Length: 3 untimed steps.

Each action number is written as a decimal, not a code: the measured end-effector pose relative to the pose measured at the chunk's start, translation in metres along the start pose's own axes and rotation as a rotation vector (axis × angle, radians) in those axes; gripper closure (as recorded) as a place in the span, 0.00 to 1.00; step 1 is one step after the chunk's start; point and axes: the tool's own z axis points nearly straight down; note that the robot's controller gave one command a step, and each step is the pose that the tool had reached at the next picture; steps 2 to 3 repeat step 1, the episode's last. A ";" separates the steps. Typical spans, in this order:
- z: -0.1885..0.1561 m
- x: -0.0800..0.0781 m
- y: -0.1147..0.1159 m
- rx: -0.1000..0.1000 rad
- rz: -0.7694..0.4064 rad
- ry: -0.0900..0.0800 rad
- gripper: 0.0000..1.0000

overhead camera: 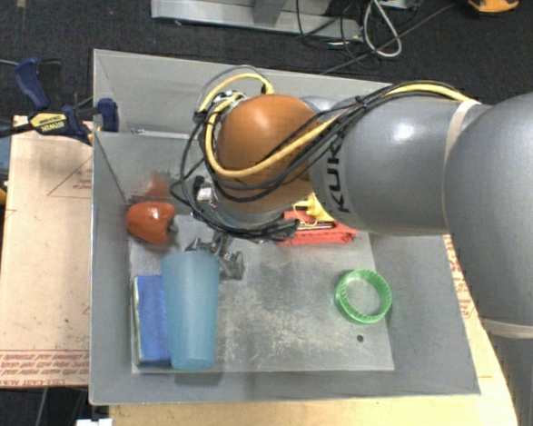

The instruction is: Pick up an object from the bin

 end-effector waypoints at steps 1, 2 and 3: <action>-0.034 -0.001 -0.001 0.000 0.002 -0.002 1.00; -0.034 -0.001 -0.001 0.000 0.002 -0.002 1.00; -0.034 -0.001 -0.001 0.000 0.002 -0.002 1.00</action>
Offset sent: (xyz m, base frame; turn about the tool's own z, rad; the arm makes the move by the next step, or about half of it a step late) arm 0.0003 0.0002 0.0653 0.0012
